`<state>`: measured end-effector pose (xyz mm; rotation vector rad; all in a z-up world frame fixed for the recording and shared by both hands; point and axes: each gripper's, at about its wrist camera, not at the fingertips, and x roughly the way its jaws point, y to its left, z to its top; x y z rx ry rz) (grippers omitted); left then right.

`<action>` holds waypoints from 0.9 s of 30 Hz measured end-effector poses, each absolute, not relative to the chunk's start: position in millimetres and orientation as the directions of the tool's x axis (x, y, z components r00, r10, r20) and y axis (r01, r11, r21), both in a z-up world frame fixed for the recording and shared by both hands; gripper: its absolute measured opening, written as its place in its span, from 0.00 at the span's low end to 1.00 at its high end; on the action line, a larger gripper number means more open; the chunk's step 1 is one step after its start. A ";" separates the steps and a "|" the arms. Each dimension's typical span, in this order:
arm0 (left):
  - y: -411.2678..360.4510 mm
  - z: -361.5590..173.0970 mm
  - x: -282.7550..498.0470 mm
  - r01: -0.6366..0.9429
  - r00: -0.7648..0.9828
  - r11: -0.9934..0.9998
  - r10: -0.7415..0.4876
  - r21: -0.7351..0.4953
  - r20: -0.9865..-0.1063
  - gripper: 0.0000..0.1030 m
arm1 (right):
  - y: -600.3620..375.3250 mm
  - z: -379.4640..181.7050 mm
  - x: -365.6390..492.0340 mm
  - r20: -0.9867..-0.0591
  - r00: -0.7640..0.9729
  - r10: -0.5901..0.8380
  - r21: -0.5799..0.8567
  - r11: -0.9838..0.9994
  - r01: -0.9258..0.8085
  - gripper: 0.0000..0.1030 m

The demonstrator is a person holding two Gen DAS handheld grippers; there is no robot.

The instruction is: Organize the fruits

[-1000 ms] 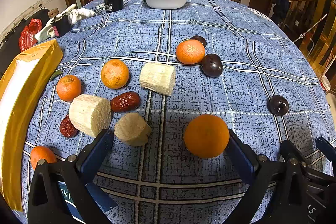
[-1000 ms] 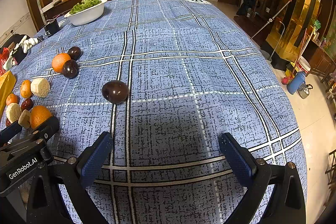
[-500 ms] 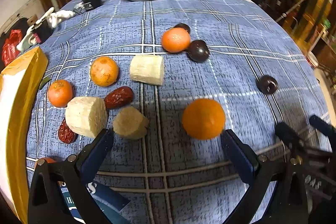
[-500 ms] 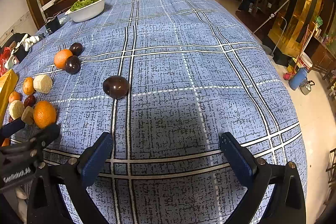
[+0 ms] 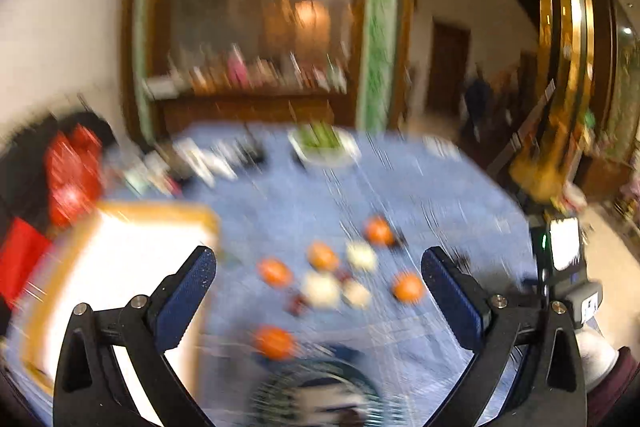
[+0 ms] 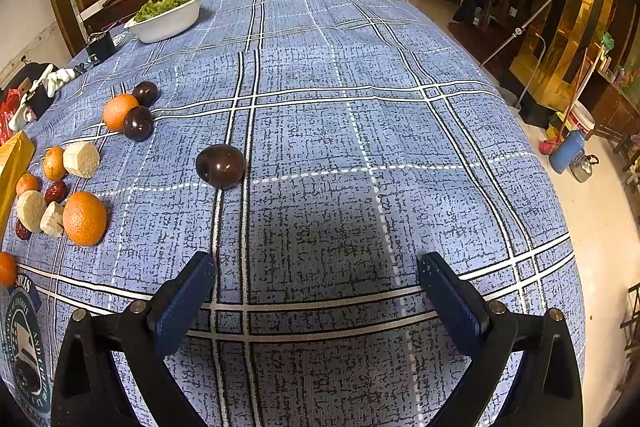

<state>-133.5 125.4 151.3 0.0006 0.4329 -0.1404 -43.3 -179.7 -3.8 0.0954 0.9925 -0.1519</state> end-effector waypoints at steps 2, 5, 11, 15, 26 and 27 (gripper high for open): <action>155.8 170.5 -153.1 0.096 0.939 0.995 -0.095 -0.015 -0.329 1.00 | -179.5 -3.7 -40.9 -0.847 0.525 -0.084 0.007 0.986 0.169 1.00; 195.8 179.5 -161.3 0.060 0.941 0.996 -0.080 -0.071 -0.329 1.00 | -176.7 -2.9 -39.3 -0.852 0.513 -0.104 -0.008 0.983 0.186 1.00; 238.2 149.8 -159.5 0.005 0.899 0.994 -0.052 -0.109 -0.435 1.00 | -155.4 19.7 -62.3 -0.821 0.549 -0.158 -0.041 0.975 0.219 0.92; 232.3 119.9 -144.3 0.064 0.843 0.985 -0.140 -0.162 -0.519 1.00 | -115.0 46.7 -80.4 -0.762 0.643 -0.079 -0.025 0.995 0.093 0.92; 176.0 68.3 -104.9 0.274 0.678 0.950 -0.303 -0.153 -0.669 0.70 | -70.2 44.3 -46.1 -0.749 0.655 0.102 0.085 0.995 -0.058 0.65; 172.8 64.8 -99.1 0.278 0.667 0.949 -0.303 -0.150 -0.681 0.70 | -69.2 41.3 -44.1 -0.748 0.655 0.111 0.093 0.994 -0.063 0.65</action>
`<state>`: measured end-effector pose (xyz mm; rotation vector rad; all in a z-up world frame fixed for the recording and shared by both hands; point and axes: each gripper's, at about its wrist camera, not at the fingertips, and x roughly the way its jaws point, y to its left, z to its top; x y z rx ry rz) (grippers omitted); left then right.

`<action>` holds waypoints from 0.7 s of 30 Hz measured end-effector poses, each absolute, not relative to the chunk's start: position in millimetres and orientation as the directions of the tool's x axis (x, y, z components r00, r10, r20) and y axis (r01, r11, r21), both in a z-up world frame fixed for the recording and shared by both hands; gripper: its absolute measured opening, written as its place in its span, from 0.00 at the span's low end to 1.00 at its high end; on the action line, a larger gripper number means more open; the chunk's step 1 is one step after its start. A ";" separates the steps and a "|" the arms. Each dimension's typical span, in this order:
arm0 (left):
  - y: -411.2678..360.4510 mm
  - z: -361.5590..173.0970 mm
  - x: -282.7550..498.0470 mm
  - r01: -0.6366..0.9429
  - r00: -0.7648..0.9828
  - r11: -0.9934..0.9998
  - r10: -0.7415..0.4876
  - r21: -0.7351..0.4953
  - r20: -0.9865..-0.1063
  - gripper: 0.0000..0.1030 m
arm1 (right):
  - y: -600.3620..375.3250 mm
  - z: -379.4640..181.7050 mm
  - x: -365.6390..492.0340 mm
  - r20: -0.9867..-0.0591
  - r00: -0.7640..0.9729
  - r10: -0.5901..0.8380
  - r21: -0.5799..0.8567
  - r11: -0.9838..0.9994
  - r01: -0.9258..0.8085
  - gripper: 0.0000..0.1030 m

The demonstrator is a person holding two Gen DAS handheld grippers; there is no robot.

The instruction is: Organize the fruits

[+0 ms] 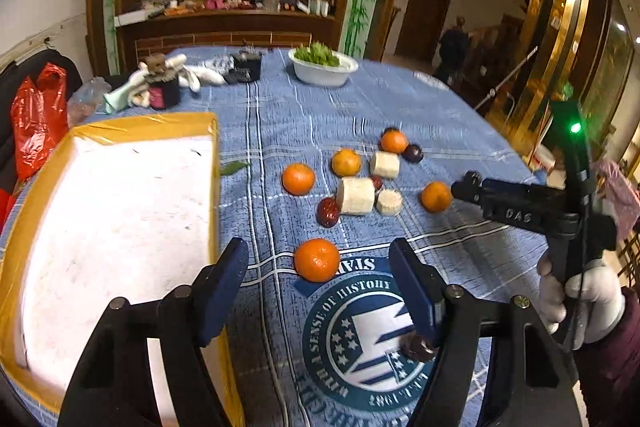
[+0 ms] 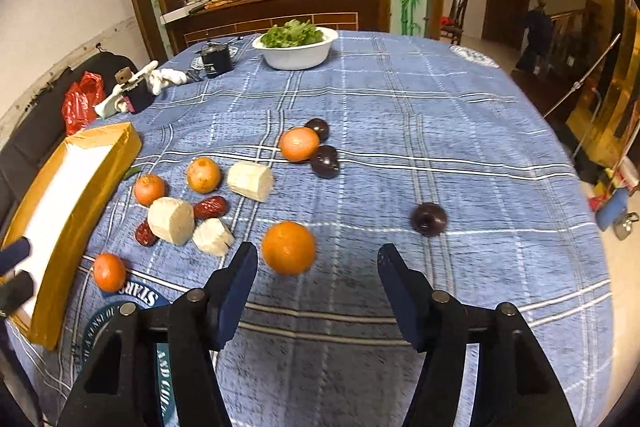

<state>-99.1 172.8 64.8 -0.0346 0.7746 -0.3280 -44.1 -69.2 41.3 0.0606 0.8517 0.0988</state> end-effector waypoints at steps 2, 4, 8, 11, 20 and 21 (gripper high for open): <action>168.0 55.3 -88.4 0.288 0.640 0.947 -0.302 -0.144 -0.707 0.70 | -69.3 37.1 -40.2 -0.746 0.654 0.129 0.108 0.992 -0.072 0.65; 161.9 46.8 -81.6 0.296 0.617 0.946 -0.297 -0.134 -0.729 0.70 | -69.9 31.9 -34.0 -0.748 0.648 0.140 0.121 0.990 -0.074 0.65; 149.8 34.5 -71.7 0.332 0.571 0.936 -0.295 -0.113 -0.766 0.48 | -74.0 21.9 -23.4 -0.757 0.631 0.167 0.157 0.985 -0.072 0.65; 145.9 27.4 -65.3 0.316 0.565 0.946 -0.245 -0.068 -0.788 0.38 | -73.0 16.8 -20.0 -0.759 0.624 0.187 0.172 0.981 -0.085 0.65; 139.9 15.9 -60.7 0.276 0.564 0.961 -0.166 -0.005 -0.809 0.32 | -54.2 13.2 -18.7 -0.761 0.620 0.193 0.138 0.981 -0.137 0.47; 142.0 17.1 -61.9 0.273 0.566 0.962 -0.176 -0.019 -0.805 0.32 | -51.8 13.5 -18.8 -0.760 0.615 0.209 0.149 0.978 -0.148 0.41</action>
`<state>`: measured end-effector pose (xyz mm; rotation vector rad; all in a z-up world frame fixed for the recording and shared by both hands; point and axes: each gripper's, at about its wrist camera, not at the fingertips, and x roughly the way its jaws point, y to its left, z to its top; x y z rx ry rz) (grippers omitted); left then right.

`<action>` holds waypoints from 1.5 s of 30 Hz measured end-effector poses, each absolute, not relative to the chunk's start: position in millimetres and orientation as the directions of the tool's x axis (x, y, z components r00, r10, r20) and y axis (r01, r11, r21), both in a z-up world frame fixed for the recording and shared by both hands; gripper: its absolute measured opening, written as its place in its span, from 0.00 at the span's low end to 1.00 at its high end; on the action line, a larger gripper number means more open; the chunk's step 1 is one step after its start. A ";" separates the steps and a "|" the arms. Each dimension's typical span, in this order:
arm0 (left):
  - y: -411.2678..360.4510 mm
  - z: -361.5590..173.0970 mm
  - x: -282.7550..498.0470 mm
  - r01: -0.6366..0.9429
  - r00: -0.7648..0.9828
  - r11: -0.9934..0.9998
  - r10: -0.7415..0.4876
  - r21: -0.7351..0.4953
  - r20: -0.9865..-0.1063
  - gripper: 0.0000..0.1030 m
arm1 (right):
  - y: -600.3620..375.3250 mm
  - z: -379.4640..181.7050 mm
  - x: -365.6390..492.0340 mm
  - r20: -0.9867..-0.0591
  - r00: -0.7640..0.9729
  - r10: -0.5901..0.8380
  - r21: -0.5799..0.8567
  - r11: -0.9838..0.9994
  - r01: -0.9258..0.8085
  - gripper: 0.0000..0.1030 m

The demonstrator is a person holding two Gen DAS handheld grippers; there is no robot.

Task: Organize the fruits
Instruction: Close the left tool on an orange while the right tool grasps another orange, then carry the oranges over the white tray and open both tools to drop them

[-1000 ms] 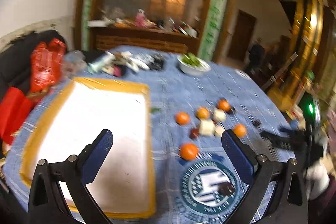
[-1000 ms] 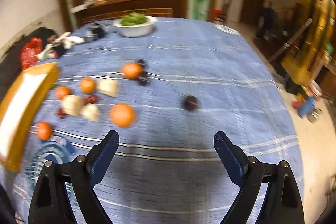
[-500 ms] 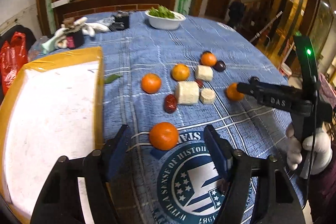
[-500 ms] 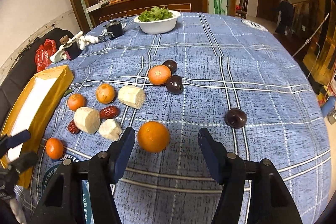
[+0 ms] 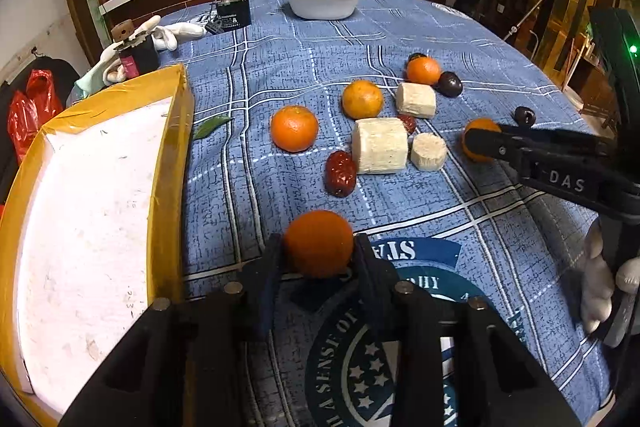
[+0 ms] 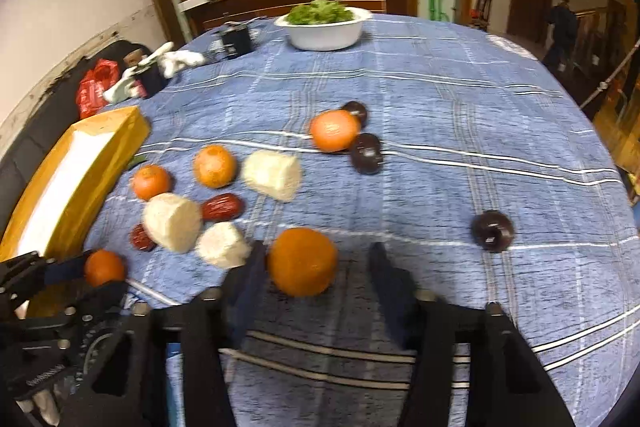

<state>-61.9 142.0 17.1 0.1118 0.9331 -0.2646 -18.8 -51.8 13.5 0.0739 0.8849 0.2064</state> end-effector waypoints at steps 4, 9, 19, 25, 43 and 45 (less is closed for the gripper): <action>160.9 28.0 -65.2 0.245 0.568 0.959 -0.260 -0.141 -0.781 0.32 | -42.0 17.1 -24.1 -0.760 0.620 0.195 0.128 0.980 -0.151 0.36; 192.0 52.6 -78.6 0.193 0.609 0.953 -0.303 -0.233 -0.733 0.32 | -37.7 33.5 -40.5 -0.744 0.635 0.207 0.140 0.978 -0.155 0.36; 283.7 76.7 -104.7 -0.024 0.708 0.979 -0.127 -0.203 -0.695 0.32 | 30.3 75.2 -80.9 -0.693 0.641 0.328 0.163 0.938 -0.305 0.37; 337.5 63.2 -107.7 -0.168 0.692 0.967 -0.021 -0.189 -0.721 0.32 | 105.5 81.3 -96.9 -0.686 0.563 0.462 0.216 0.867 -0.448 0.37; 390.4 59.9 -122.4 -0.271 0.702 0.924 -0.002 -0.270 -0.712 0.55 | 224.2 40.7 -106.5 -0.755 0.426 0.498 0.185 0.786 -0.590 0.39; 389.8 66.0 -124.8 -0.269 0.714 0.924 0.000 -0.274 -0.700 0.58 | 224.9 41.1 -108.3 -0.754 0.421 0.504 0.193 0.783 -0.591 0.39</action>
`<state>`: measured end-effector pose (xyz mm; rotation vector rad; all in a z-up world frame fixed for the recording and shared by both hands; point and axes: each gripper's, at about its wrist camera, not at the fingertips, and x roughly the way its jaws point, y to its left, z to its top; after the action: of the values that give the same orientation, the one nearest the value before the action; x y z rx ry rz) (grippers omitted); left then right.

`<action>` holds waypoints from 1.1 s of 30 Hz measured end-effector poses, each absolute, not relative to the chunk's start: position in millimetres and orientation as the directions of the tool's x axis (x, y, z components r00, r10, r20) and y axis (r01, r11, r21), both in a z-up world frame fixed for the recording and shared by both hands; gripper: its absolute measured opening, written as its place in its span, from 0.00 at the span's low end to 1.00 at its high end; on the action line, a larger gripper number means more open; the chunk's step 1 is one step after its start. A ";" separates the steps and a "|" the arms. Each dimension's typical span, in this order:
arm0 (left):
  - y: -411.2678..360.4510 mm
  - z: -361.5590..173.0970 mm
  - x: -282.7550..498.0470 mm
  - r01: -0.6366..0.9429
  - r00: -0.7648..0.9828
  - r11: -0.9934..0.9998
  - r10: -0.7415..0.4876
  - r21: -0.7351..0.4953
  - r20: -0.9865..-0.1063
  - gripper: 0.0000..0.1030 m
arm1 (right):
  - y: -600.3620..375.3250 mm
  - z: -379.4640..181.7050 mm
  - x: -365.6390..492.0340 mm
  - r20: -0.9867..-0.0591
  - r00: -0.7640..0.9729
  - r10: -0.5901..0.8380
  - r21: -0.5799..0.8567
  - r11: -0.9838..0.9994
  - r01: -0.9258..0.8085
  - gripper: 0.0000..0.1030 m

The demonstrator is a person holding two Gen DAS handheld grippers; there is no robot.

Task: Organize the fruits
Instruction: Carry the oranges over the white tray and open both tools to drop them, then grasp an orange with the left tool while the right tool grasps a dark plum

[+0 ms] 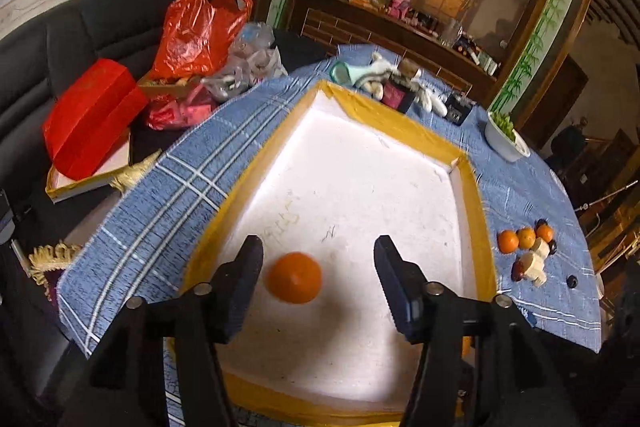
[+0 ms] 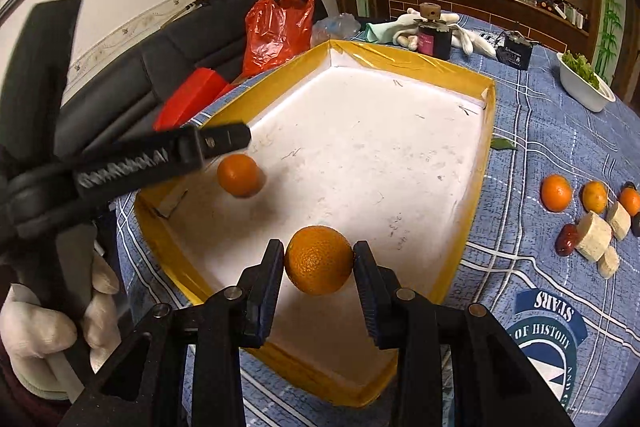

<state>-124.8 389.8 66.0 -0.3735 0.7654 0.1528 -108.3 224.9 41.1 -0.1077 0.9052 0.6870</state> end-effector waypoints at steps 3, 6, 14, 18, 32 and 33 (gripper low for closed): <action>387.5 75.4 -130.7 -0.261 0.732 0.923 -0.002 -0.284 -0.681 0.63 | 220.6 47.1 -110.5 -0.736 0.441 0.514 0.200 0.787 -0.583 0.59; 382.7 83.2 -136.0 -0.252 0.744 0.923 -0.007 -0.291 -0.668 0.65 | 209.4 58.4 -115.2 -0.712 0.467 0.525 0.206 0.792 -0.575 0.61; 365.2 103.0 -150.1 -0.206 0.770 0.933 -0.031 -0.295 -0.637 0.73 | 145.7 79.5 -128.8 -0.654 0.544 0.525 0.261 0.832 -0.490 0.60; 354.1 110.8 -157.5 -0.176 0.782 0.940 -0.046 -0.291 -0.622 0.77 | 83.2 88.4 -132.9 -0.622 0.613 0.487 0.310 0.872 -0.379 0.61; 291.3 106.7 -155.9 -0.035 0.746 0.970 -0.133 -0.239 -0.653 0.77 | 36.8 33.0 -150.4 -0.763 0.562 0.320 0.180 0.940 -0.291 0.61; 286.0 104.9 -154.2 -0.025 0.740 0.972 -0.138 -0.232 -0.658 0.77 | 36.5 26.9 -152.2 -0.768 0.558 0.315 0.175 0.941 -0.290 0.60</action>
<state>-154.2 286.0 104.9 -0.2331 0.7367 -0.0623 -152.2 36.5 26.9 0.0295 0.9115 0.3569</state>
